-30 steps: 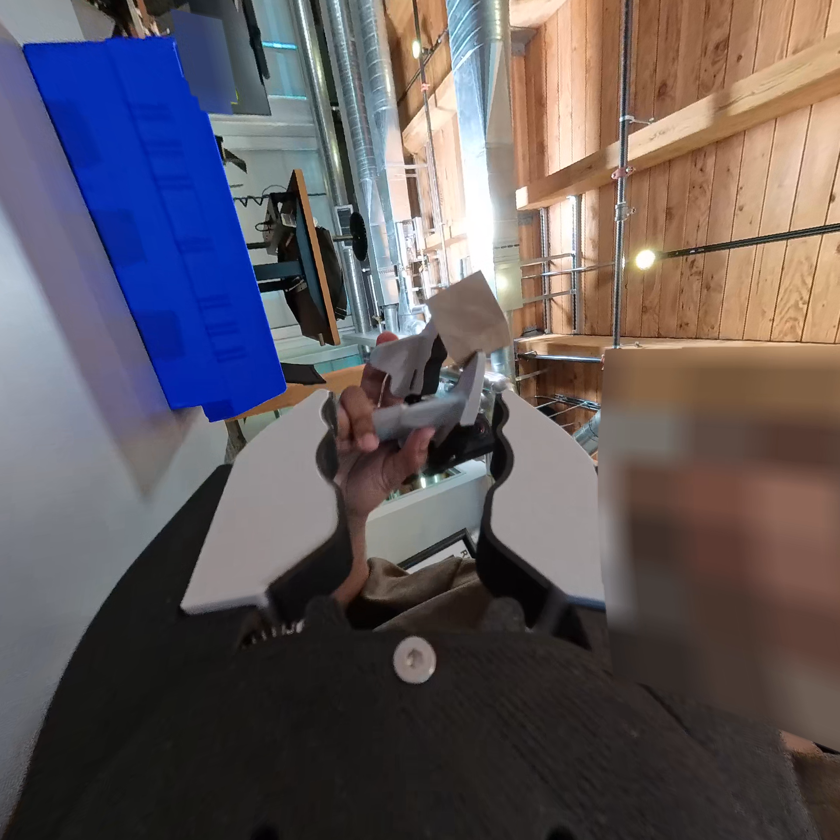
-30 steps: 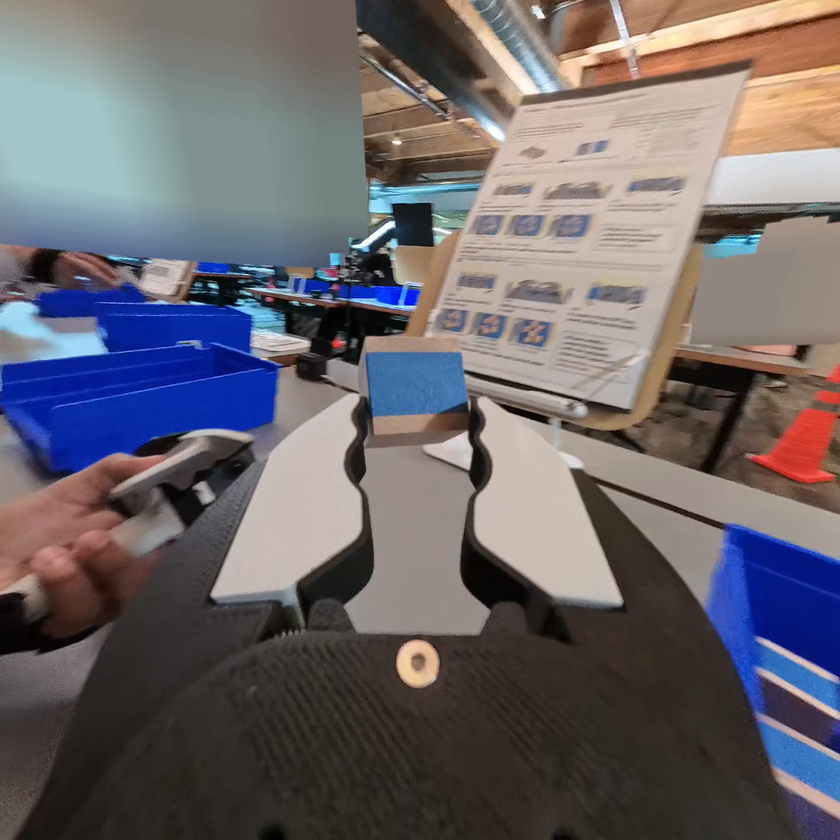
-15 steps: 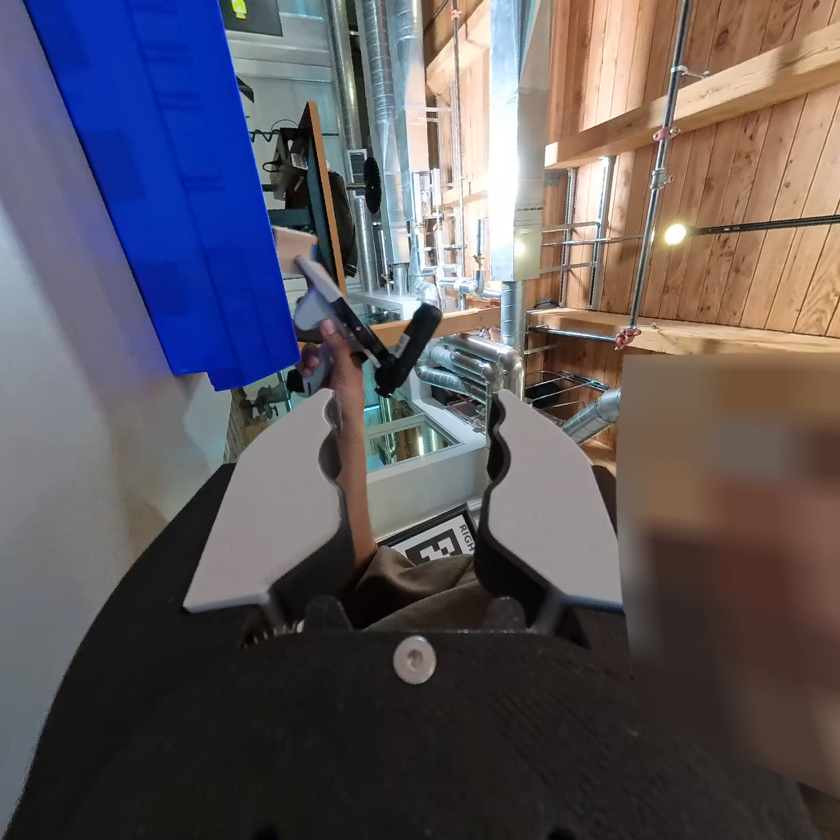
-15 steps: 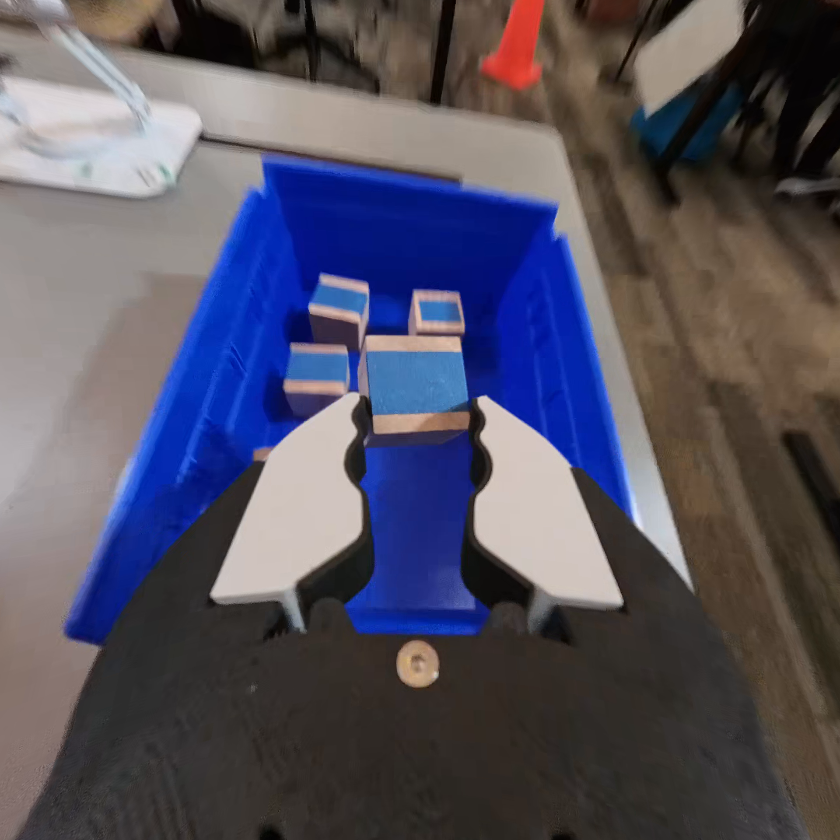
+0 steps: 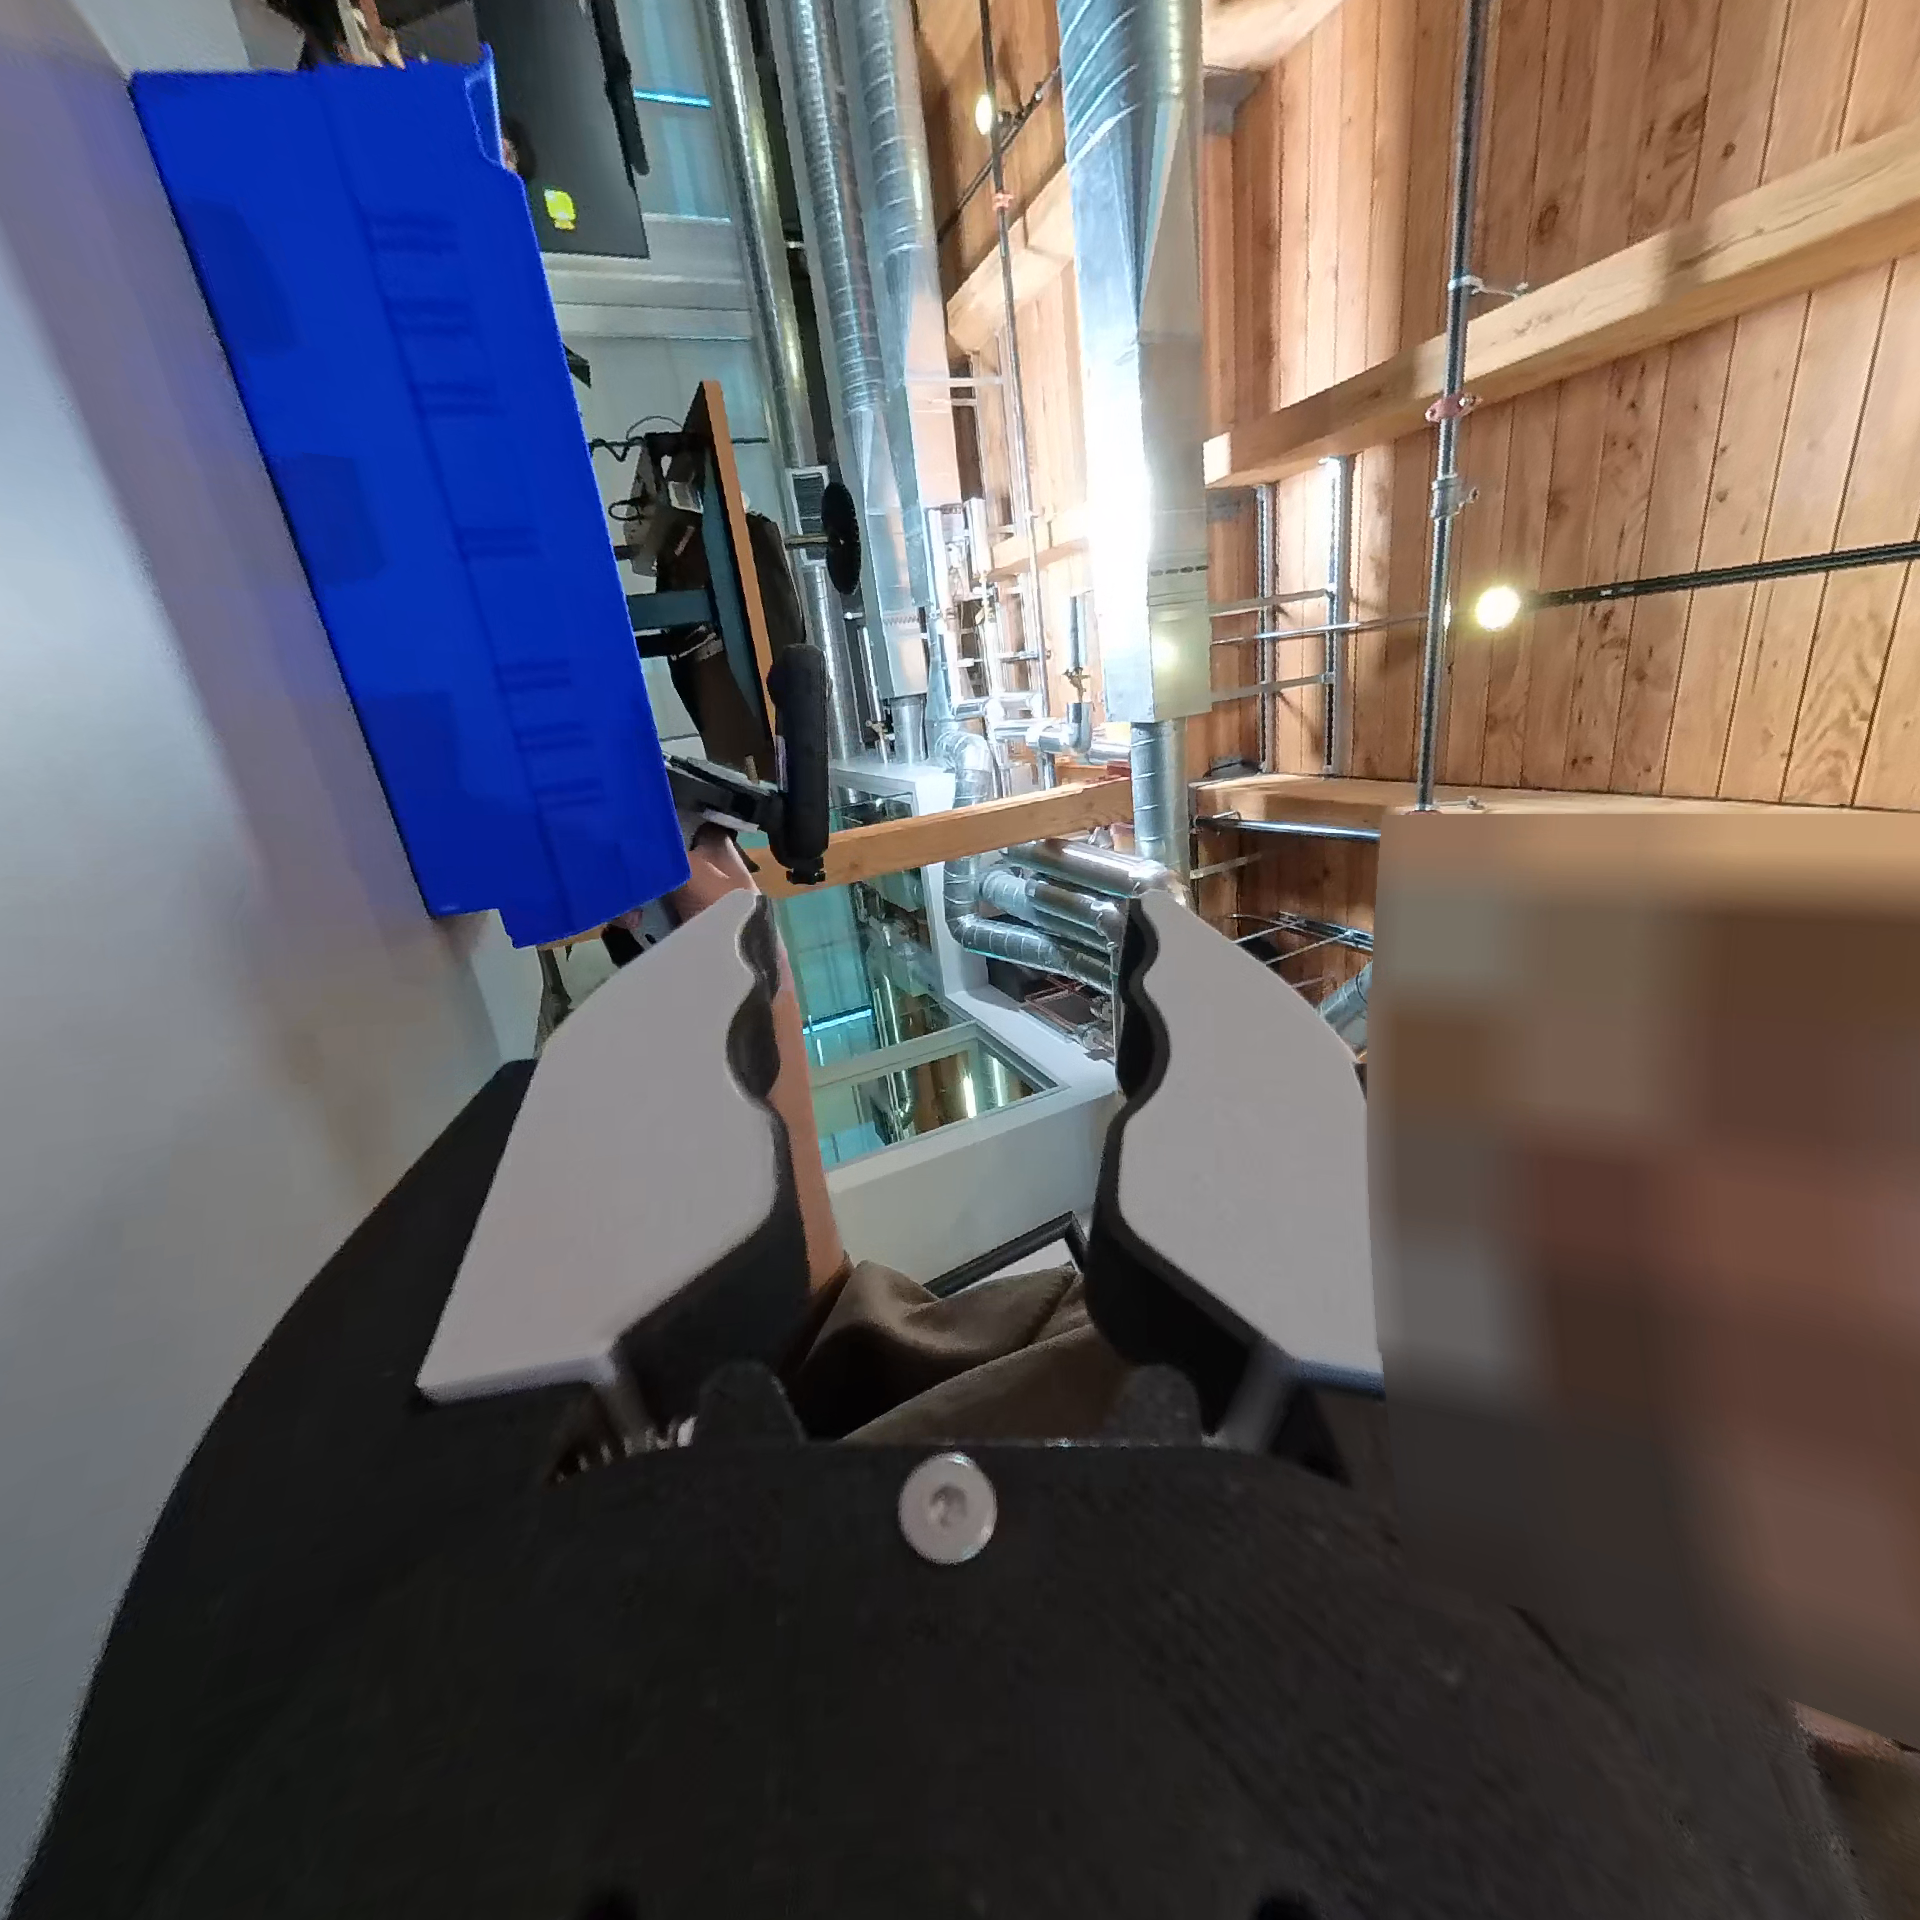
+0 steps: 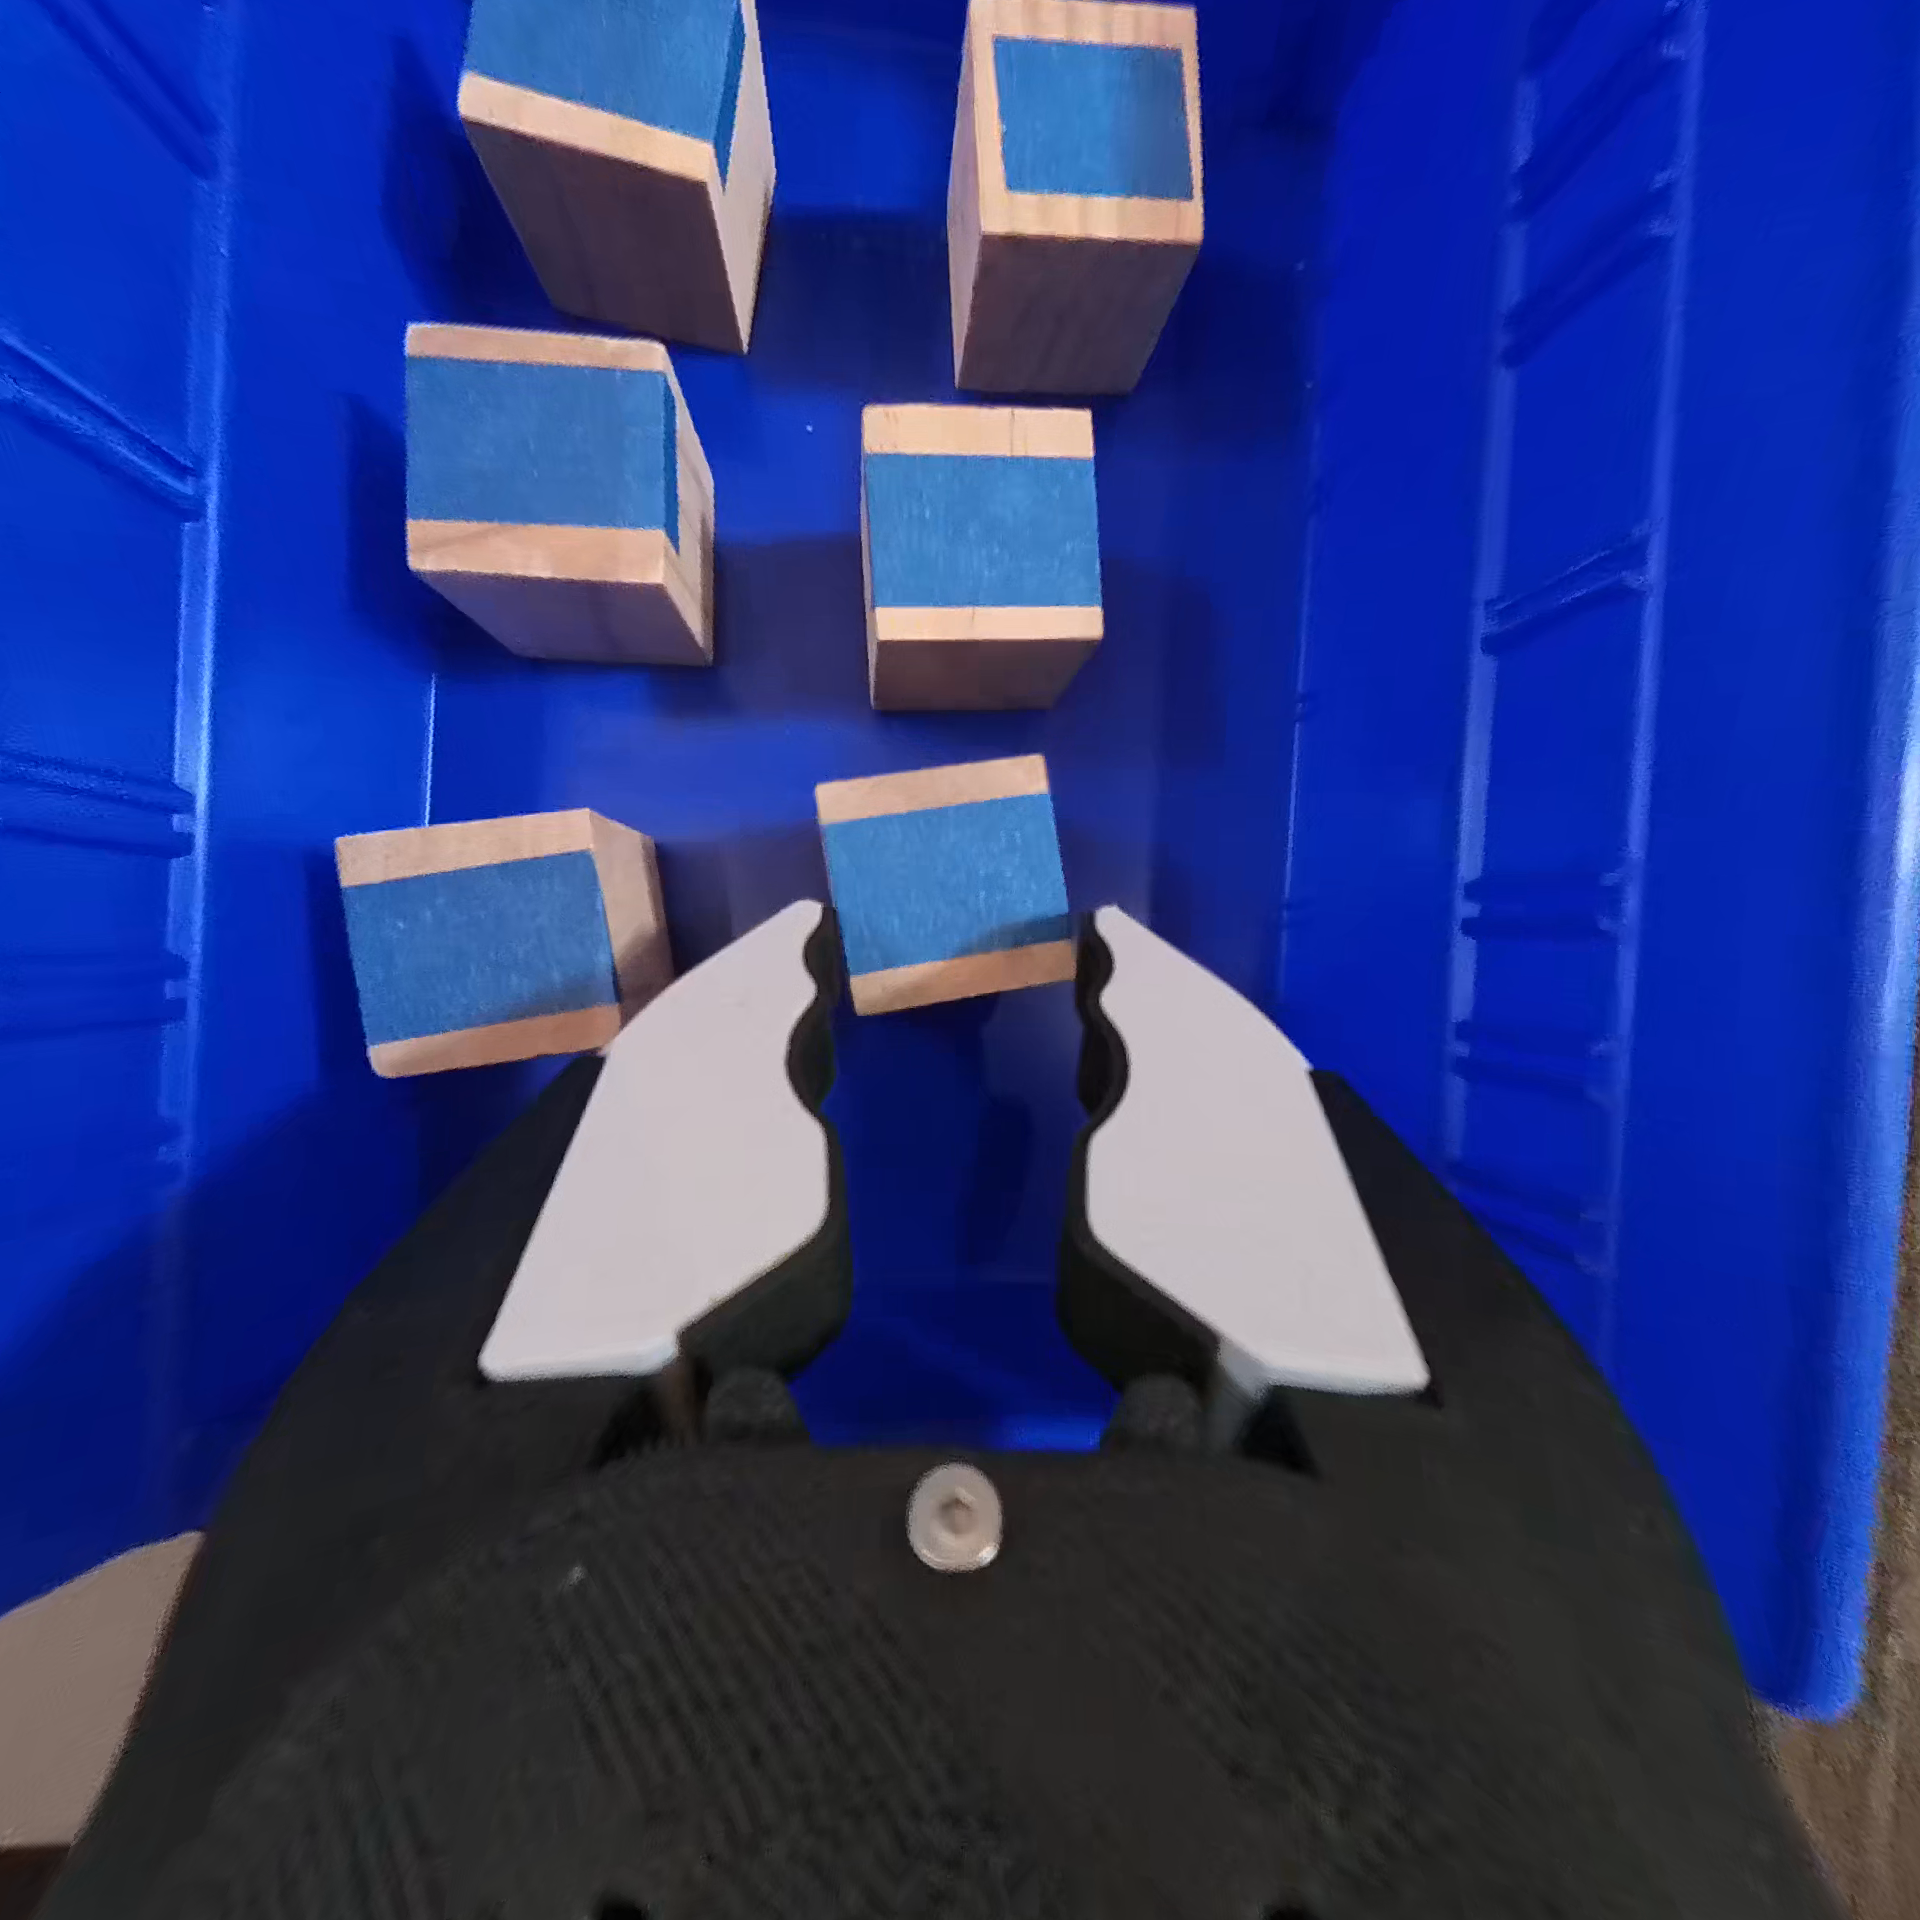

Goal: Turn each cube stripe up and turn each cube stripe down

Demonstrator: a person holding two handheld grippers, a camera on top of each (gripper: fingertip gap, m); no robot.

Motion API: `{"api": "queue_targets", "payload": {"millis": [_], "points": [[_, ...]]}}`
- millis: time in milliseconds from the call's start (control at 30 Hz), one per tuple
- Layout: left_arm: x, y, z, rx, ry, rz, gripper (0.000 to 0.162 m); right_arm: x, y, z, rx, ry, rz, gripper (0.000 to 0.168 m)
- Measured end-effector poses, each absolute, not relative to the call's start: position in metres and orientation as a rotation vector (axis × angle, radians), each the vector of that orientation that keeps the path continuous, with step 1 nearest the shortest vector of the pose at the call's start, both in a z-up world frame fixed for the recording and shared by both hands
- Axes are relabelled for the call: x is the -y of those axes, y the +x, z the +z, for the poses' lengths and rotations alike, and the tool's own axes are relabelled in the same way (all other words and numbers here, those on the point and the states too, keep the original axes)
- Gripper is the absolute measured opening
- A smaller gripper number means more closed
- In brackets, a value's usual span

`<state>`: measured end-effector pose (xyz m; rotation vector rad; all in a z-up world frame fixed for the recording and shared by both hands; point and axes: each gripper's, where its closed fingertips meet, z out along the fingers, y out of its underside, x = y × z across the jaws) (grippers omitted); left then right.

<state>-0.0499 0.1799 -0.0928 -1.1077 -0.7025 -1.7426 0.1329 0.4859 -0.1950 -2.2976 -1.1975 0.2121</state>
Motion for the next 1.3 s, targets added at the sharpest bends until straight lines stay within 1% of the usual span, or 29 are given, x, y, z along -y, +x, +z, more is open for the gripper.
{"api": "queue_targets", "payload": {"millis": [100,167,267,333,433,467,533,567,600,667,767,833,867,967,1100,1200,1300], "points": [[-0.178,-0.055,-0.095,0.718,-1.092,-1.74,0.064,-0.485,0.131,-0.189,1.21,-2.298,0.227,0.067],[-0.177,-0.056,-0.094,0.712,-1.094,-1.736,0.064,-0.483,0.129,-0.183,1.224,-2.291,0.28,0.077],[-0.177,-0.055,-0.094,0.698,-1.103,-1.736,0.064,-0.482,0.125,-0.166,1.193,-2.252,0.401,0.078],[-0.178,-0.052,-0.095,0.695,-1.109,-1.741,0.065,-0.484,0.122,-0.146,1.14,-2.184,0.488,0.077],[-0.177,-0.049,-0.089,0.65,-1.082,-1.756,0.073,-0.498,0.128,-0.104,1.0,-2.015,0.53,0.081],[-0.177,-0.047,-0.087,0.635,-1.079,-1.76,0.074,-0.505,0.135,-0.09,0.949,-1.951,0.505,0.085],[-0.178,-0.043,-0.085,0.606,-1.092,-1.762,0.076,-0.52,0.155,-0.067,0.86,-1.843,0.415,0.089],[-0.179,-0.041,-0.084,0.597,-1.1,-1.763,0.076,-0.528,0.168,-0.06,0.818,-1.799,0.362,0.097],[-0.18,-0.039,-0.084,0.593,-1.104,-1.767,0.076,-0.534,0.181,-0.056,0.778,-1.766,0.311,0.099],[-0.183,-0.037,-0.084,0.592,-1.107,-1.78,0.077,-0.547,0.207,-0.057,0.711,-1.725,0.22,0.099],[-0.185,-0.032,-0.082,0.566,-1.107,-1.812,0.075,-0.555,0.236,-0.081,0.69,-1.768,0.159,0.09],[-0.185,-0.029,-0.08,0.537,-1.113,-1.814,0.069,-0.552,0.243,-0.104,0.703,-1.84,0.206,0.087],[-0.185,-0.028,-0.079,0.521,-1.109,-1.815,0.063,-0.549,0.243,-0.113,0.712,-1.869,0.244,0.087],[-0.186,-0.028,-0.077,0.514,-1.092,-1.821,0.055,-0.545,0.24,-0.132,0.735,-1.921,0.326,0.082],[-0.185,-0.025,-0.075,0.488,-1.103,-1.825,0.044,-0.545,0.232,-0.149,0.746,-1.959,0.368,0.075],[-0.182,-0.018,-0.07,0.43,-1.115,-1.842,0.039,-0.548,0.227,-0.155,0.768,-1.976,0.358,0.075],[-0.18,-0.012,-0.07,0.39,-1.149,-1.82,0.029,-0.553,0.222,-0.156,0.801,-1.992,0.328,0.075]]}}
